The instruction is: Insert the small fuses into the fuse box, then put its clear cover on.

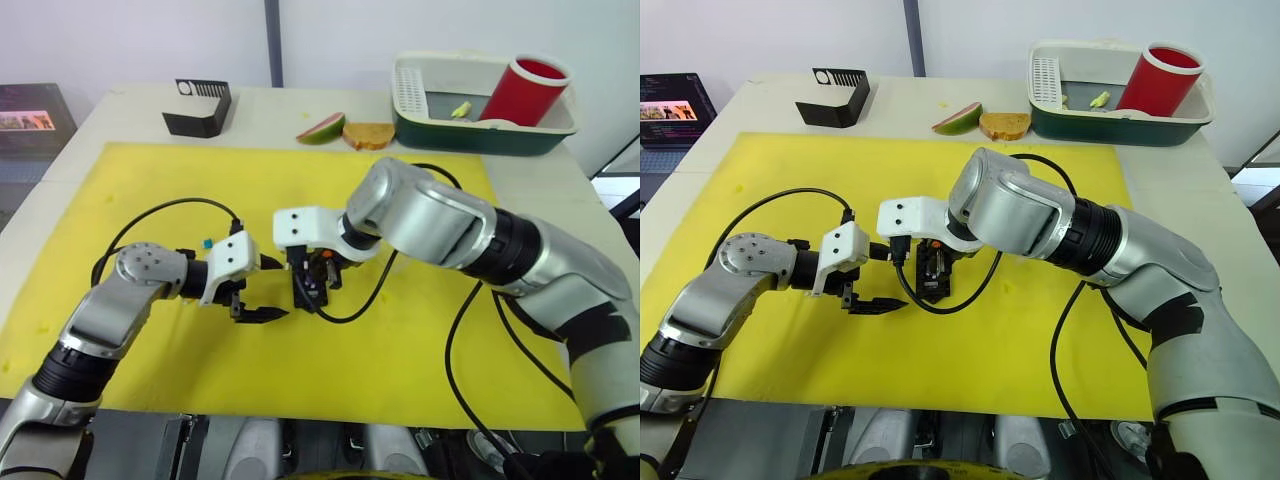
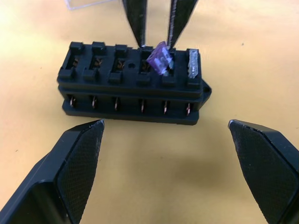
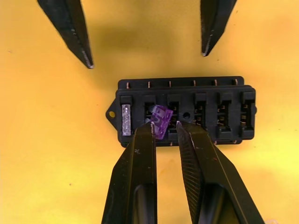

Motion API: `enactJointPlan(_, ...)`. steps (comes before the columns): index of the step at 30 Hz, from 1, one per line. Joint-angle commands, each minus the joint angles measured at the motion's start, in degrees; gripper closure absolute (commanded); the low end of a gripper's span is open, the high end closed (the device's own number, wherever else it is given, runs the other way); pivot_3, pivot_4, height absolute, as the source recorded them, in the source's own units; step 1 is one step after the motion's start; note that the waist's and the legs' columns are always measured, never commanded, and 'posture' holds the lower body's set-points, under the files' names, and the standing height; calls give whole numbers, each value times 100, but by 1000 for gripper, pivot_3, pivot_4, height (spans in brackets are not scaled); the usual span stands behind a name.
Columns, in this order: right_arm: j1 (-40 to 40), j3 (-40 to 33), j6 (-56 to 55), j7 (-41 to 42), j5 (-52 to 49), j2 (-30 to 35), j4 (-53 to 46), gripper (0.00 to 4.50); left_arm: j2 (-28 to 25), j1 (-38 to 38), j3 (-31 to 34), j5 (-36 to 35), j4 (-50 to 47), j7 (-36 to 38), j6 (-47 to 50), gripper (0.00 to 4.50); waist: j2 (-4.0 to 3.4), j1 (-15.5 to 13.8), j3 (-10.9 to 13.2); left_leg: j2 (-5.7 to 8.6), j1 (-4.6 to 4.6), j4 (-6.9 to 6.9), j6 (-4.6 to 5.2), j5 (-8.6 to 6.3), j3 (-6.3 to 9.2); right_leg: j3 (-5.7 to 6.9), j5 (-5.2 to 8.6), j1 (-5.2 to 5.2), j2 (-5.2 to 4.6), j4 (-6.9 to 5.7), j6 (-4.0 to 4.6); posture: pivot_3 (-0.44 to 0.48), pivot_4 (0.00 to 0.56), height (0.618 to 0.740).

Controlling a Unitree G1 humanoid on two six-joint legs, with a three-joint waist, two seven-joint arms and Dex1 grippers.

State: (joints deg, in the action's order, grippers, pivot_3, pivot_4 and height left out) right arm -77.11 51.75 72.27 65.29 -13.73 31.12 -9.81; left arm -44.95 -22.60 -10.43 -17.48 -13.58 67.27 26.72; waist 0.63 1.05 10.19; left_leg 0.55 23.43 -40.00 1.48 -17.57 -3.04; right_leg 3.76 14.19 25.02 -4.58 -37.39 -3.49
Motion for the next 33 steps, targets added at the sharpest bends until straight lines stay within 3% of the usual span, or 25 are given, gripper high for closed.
enactJointPlan(1,34,-497,13,-10,-152,44,-34,3647,-26,-63,51,1,-60,8,-85,0,0,-1,0,0,0,0,0,0,0,0,0,0,0,0,0,0,150,740)
enactJointPlan(7,843,-1766,-597,-312,-406,136,-311,3647,-72,-8,94,-7,-84,17,-81,0,0,-22,0,0,1,1,-1,0,1,1,0,-5,-3,8,0,0,150,740)
enactJointPlan(10,1407,-1969,-1369,-82,-388,550,-572,3647,-91,-5,117,-15,-69,25,-79,0,0,-31,0,0,1,4,-2,0,1,1,0,-5,-4,13,0,0,150,740)
enactJointPlan(13,1738,-2527,-707,-121,-931,484,-604,3647,-112,-17,139,-19,-19,33,-90,0,0,-25,1,0,1,4,-1,-1,0,1,-1,-8,-3,16,0,0,150,740)
enactJointPlan(20,2443,-2947,-882,-523,-1040,333,-574,3647,-124,-88,122,-7,107,76,-121,0,-1,-9,1,-1,-1,9,0,-1,1,0,0,-5,-4,14,0,0,150,740)
enactJointPlan(33,2641,-2803,-749,-808,-1098,137,-421,3647,-139,-88,132,-15,63,96,-61,0,-2,-28,1,-1,0,7,0,-1,1,1,0,-6,-3,16,0,0,150,740)
